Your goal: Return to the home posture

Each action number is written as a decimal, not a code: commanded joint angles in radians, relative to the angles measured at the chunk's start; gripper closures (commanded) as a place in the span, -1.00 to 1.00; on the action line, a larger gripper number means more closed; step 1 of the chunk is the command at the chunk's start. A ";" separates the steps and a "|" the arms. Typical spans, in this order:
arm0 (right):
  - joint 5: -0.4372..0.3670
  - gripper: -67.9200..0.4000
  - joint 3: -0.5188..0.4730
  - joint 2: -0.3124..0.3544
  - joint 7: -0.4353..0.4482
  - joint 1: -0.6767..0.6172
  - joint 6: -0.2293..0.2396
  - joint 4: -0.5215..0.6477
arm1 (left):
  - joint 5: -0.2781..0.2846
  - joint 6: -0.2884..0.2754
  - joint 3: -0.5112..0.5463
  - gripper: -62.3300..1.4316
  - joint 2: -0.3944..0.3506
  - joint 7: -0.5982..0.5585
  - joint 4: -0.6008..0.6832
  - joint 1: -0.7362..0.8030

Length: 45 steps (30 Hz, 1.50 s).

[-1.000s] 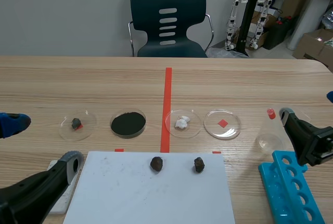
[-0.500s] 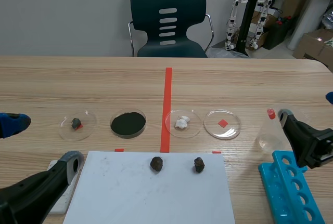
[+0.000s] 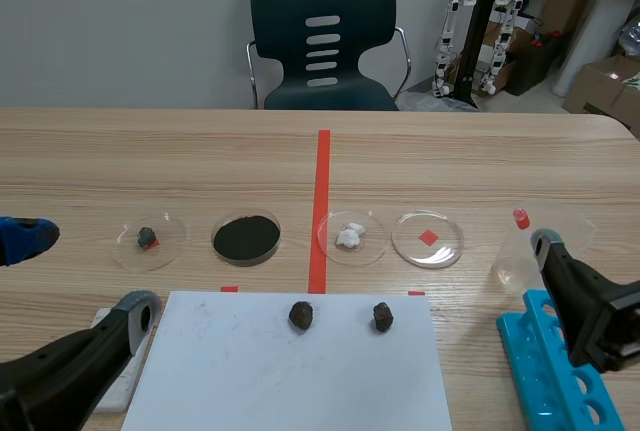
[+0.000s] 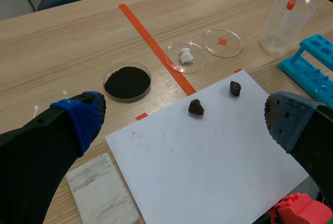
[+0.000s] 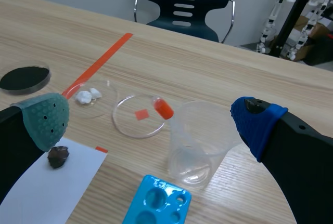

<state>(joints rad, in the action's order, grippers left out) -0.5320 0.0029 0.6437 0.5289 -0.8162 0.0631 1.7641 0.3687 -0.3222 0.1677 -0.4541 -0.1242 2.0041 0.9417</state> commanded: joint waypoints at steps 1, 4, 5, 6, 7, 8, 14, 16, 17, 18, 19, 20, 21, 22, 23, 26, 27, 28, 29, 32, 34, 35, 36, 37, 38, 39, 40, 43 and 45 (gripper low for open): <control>-0.010 -1.00 -0.031 0.016 0.000 -0.037 -0.004 0.051 | 0.010 -0.002 -0.005 -1.00 0.005 -0.014 0.006 0.002; 0.017 -1.00 -0.065 0.016 -0.008 -0.127 -0.003 0.129 | 0.010 -0.002 -0.005 -1.00 0.005 -0.014 0.006 0.002; 0.032 -1.00 -0.076 0.016 -0.008 -0.154 -0.002 0.153 | 0.010 -0.002 -0.005 -1.00 0.005 -0.014 0.006 0.002; 0.046 -1.00 -0.087 0.016 -0.008 -0.180 0.006 0.174 | 0.010 -0.002 -0.005 -1.00 0.005 -0.014 0.006 0.002; 0.061 -1.00 -0.100 0.016 -0.008 -0.204 0.018 0.190 | 0.010 -0.002 -0.005 -1.00 0.005 -0.014 0.006 0.002; 0.074 -1.00 -0.112 0.016 -0.007 -0.228 0.034 0.205 | 0.010 -0.002 -0.005 -1.00 0.005 -0.014 0.006 0.002; 0.158 -1.00 -0.188 0.016 -0.007 -0.349 0.187 0.233 | 0.010 -0.002 -0.005 -1.00 0.005 -0.014 0.006 0.002; 0.194 -1.00 -0.212 0.016 -0.007 -0.377 0.240 0.233 | 0.010 -0.002 -0.005 -1.00 0.005 -0.014 0.006 0.002; 0.209 -1.00 -0.223 0.016 -0.007 -0.388 0.259 0.233 | 0.010 -0.002 -0.005 -1.00 0.005 -0.014 0.006 0.002; 0.219 -1.00 -0.233 0.015 -0.006 -0.399 0.279 0.233 | 0.010 -0.002 -0.005 -1.00 0.005 -0.014 0.006 0.002; 0.232 -1.00 -0.242 0.015 -0.004 -0.409 0.293 0.233 | 0.010 -0.002 -0.005 -1.00 0.005 -0.014 0.006 0.002; 0.246 -1.00 -0.251 0.015 0.002 -0.420 0.306 0.233 | 0.010 -0.002 -0.005 -1.00 0.005 -0.014 0.006 0.002; 0.262 -1.00 -0.260 0.015 0.010 -0.430 0.320 0.233 | 0.010 -0.002 -0.005 -1.00 0.005 -0.014 0.006 0.002; 0.276 -1.00 -0.269 0.015 0.016 -0.440 0.334 0.233 | 0.010 -0.002 -0.005 -1.00 0.005 -0.014 0.006 0.002; 0.282 -1.00 -0.276 0.016 0.020 -0.448 0.346 0.233 | 0.010 -0.002 -0.005 -1.00 0.005 -0.014 0.006 0.002; 0.285 -1.00 -0.289 0.015 0.021 -0.450 0.365 0.233 | 0.010 -0.002 -0.005 -1.00 0.005 -0.014 0.006 0.002; 0.285 -1.00 -0.291 0.015 0.027 -0.450 0.365 0.233 | 0.010 -0.002 -0.005 -1.00 0.005 -0.014 0.006 0.002; 0.273 -1.00 -0.291 0.015 0.042 -0.449 0.365 0.233 | 0.010 -0.002 -0.005 -1.00 0.005 -0.014 0.006 0.002; 0.258 -1.00 -0.291 0.016 0.054 -0.449 0.365 0.233 | 0.010 -0.002 -0.005 -1.00 0.005 -0.014 0.006 0.002; 0.238 -1.00 -0.291 0.016 0.073 -0.437 0.366 0.235 | 0.010 -0.002 -0.005 -1.00 0.005 -0.014 0.006 0.002; 0.236 -1.00 -0.291 0.016 0.068 -0.424 0.365 0.235 | 0.010 -0.002 -0.005 -1.00 0.005 -0.014 0.006 0.002; 0.236 -1.00 -0.291 0.016 0.060 -0.415 0.365 0.235 | 0.010 -0.002 -0.005 -1.00 0.005 -0.014 0.006 0.002; 0.235 -1.00 -0.291 0.016 0.056 -0.406 0.365 0.235 | 0.010 -0.002 -0.005 -1.00 0.005 -0.014 0.006 0.002; 0.235 -1.00 -0.291 0.016 0.056 -0.397 0.365 0.235 | 0.010 -0.002 -0.005 -1.00 0.005 -0.014 0.006 0.002; 0.233 -1.00 -0.291 0.016 0.057 -0.391 0.365 0.235 | 0.010 -0.002 -0.005 -1.00 0.005 -0.014 0.006 0.002; 0.233 -1.00 -0.291 0.016 0.058 -0.383 0.365 0.235 | 0.010 -0.002 -0.005 -1.00 0.005 -0.014 0.006 0.002; 0.233 -1.00 -0.291 0.016 0.058 -0.380 0.365 0.235 | 0.010 -0.002 -0.005 -1.00 0.005 -0.014 0.006 0.002; 0.233 -1.00 -0.291 0.016 0.061 -0.378 0.375 0.237 | 0.010 -0.002 -0.005 -1.00 0.005 -0.014 0.006 0.002; 0.233 -1.00 -0.290 0.016 0.063 -0.378 0.380 0.237 | 0.010 -0.002 -0.005 -1.00 0.005 -0.014 0.006 0.002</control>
<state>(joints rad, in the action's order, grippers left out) -0.2848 -0.2802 0.6464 0.5755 -1.1923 0.4408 1.9961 0.3683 -0.3222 0.1677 -0.4541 -0.1242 2.0041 0.9417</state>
